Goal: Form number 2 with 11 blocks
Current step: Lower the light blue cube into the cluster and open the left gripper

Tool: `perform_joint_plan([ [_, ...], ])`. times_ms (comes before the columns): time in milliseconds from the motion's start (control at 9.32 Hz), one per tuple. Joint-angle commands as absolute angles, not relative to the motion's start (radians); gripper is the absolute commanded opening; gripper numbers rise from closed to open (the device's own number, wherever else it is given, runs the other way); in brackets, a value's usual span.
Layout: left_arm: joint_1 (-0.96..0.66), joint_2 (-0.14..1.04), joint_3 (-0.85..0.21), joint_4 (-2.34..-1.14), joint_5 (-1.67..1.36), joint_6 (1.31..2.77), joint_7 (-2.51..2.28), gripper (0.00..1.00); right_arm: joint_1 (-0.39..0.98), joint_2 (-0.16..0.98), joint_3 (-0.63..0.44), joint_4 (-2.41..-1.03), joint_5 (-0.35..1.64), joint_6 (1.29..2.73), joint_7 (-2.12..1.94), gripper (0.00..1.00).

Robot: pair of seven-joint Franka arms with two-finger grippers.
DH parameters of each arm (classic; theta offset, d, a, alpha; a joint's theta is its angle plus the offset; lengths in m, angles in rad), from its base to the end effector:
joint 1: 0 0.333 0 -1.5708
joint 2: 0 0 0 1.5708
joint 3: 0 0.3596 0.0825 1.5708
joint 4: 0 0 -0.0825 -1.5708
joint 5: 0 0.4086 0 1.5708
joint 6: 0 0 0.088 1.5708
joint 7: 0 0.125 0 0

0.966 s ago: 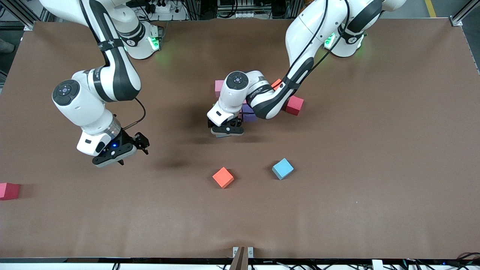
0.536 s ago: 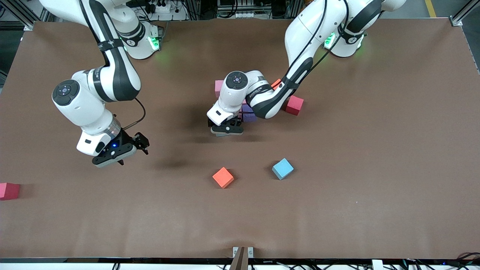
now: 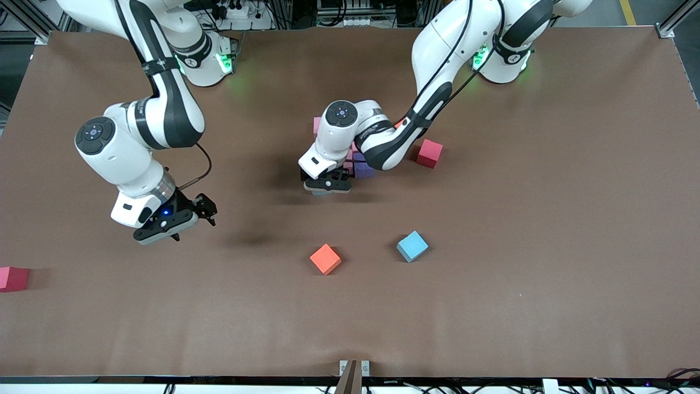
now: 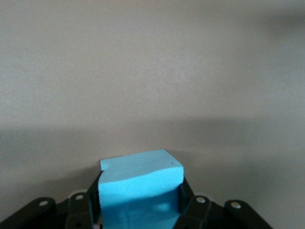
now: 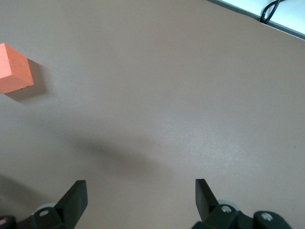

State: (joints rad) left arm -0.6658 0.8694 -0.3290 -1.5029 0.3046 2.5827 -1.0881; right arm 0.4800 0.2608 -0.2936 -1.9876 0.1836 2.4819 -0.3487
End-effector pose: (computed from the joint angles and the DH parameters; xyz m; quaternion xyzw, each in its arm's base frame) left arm 0.4699 -0.6335 0.1884 0.9910 -0.0011 0.0493 0.1245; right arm 0.6433 0.1320 0.3729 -0.9699 -0.2080 -0.1254 0.0181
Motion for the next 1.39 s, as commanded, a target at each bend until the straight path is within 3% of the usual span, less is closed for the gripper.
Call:
perform_joint_plan([
  [0,-0.675,0.876,-0.324,-1.506,0.328,2.602,-1.085,0.00,0.465,0.268,-0.285,-1.971,0.196,2.477,-0.370,1.00],
  [215,-0.675,0.876,-0.324,-1.508,0.328,2.602,-1.086,0.00,0.463,0.270,-0.285,-1.970,0.196,2.477,-0.374,1.00],
  [322,-0.675,0.874,-0.324,-1.508,0.327,2.602,-1.103,0.32,0.463,0.270,-0.285,-1.970,0.196,2.477,-0.374,1.00],
  [429,-0.675,0.874,-0.324,-1.508,0.327,2.602,-1.107,0.86,0.463,0.271,-0.285,-1.970,0.196,2.477,-0.374,1.00],
  [536,-0.676,0.874,-0.324,-1.506,0.325,2.602,-1.109,1.00,0.463,0.272,-0.285,-1.970,0.196,2.477,-0.374,1.00],
  [1287,-0.676,0.880,-0.324,-1.497,0.325,2.602,-1.134,1.00,0.462,0.276,-0.287,-1.964,0.195,2.479,-0.374,1.00],
])
